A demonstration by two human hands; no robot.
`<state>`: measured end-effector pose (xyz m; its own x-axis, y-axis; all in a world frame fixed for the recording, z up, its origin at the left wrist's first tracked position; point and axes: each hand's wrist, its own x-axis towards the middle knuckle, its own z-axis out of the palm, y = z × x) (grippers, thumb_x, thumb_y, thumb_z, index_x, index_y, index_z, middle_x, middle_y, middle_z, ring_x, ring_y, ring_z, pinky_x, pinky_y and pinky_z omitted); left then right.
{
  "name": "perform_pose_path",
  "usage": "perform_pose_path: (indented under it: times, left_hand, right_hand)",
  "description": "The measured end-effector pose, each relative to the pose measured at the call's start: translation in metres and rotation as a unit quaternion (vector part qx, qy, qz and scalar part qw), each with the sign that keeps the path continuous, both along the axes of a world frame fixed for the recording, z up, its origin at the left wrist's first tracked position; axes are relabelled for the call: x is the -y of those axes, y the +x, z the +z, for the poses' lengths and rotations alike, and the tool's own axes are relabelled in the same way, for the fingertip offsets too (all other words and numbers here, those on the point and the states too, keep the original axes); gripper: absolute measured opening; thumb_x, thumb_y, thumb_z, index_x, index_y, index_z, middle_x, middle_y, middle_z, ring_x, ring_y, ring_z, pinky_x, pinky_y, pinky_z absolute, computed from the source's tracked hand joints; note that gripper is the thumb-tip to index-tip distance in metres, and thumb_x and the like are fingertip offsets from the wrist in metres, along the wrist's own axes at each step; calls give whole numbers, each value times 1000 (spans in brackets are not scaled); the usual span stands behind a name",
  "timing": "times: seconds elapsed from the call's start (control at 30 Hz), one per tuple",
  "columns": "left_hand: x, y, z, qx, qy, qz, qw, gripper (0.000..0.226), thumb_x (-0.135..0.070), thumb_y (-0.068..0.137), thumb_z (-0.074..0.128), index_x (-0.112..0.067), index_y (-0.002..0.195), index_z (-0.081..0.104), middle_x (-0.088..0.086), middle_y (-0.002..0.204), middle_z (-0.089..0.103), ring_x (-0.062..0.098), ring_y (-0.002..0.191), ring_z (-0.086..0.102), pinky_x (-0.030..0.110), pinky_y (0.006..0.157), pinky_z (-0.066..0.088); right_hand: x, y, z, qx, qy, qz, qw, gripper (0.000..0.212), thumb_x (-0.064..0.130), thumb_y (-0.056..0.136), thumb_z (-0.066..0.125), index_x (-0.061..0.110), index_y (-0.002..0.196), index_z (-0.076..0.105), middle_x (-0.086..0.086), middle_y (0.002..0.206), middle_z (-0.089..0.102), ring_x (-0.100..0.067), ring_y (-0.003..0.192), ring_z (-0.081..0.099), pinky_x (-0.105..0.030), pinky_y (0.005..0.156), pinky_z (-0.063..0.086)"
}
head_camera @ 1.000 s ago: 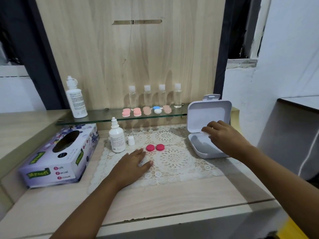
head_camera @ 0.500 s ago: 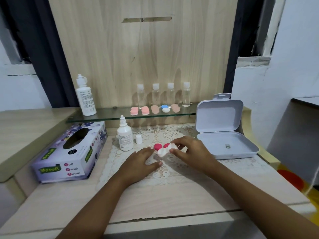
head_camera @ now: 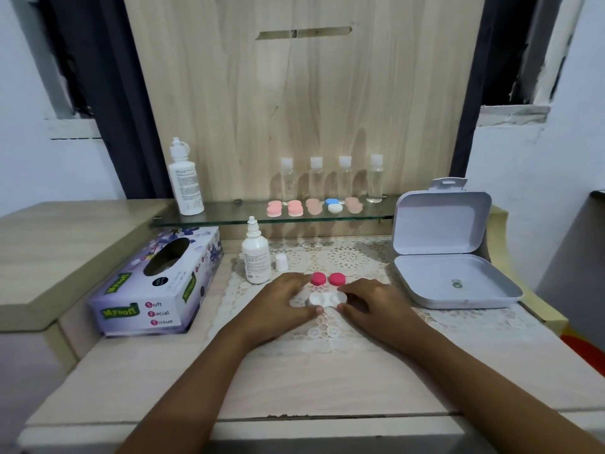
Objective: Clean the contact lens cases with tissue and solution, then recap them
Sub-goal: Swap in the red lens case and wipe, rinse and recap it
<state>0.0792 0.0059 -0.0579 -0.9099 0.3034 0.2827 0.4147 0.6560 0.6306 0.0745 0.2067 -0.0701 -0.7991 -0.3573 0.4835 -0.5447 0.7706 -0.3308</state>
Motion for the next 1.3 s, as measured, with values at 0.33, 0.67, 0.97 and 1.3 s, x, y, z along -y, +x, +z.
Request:
perform_pose_path:
  times: [0.33, 0.67, 0.97, 1.3]
  left_hand:
    - [29, 8, 57, -242, 124, 137, 953, 16, -23, 91, 58, -23, 104, 67, -15, 86, 62, -1, 77, 56, 7, 64, 41]
    - [160, -35, 74, -66, -164, 301, 937, 21, -9, 91, 51, -10, 104, 68, 9, 110, 65, 22, 92, 55, 24, 78, 37]
    - [173, -40, 67, 10, -393, 209, 895, 23, -24, 83, 56, -32, 99, 71, 0, 104, 66, 14, 87, 53, 27, 80, 43]
    - [166, -52, 63, 128, -452, 229, 852, 39, -29, 95, 42, -34, 133, 47, -1, 139, 47, 18, 126, 42, 27, 97, 30]
  right_hand:
    - [0, -1, -5, -2, -4, -1, 1000, 24, 29, 87, 60, 16, 107, 65, -1, 104, 65, -17, 94, 54, -21, 72, 32]
    - [0, 0, -3, -7, -13, 12, 1000, 22, 25, 86, 62, 14, 105, 66, -2, 98, 66, -13, 83, 49, -11, 64, 30]
    - [-2, -2, -4, 0, -13, 13, 1000, 22, 26, 86, 62, 16, 105, 66, 0, 97, 65, -12, 84, 49, -4, 67, 30]
    - [-3, -4, -8, -2, -14, 17, 1000, 25, 28, 86, 63, 18, 109, 65, 3, 102, 65, -7, 86, 47, -3, 70, 28]
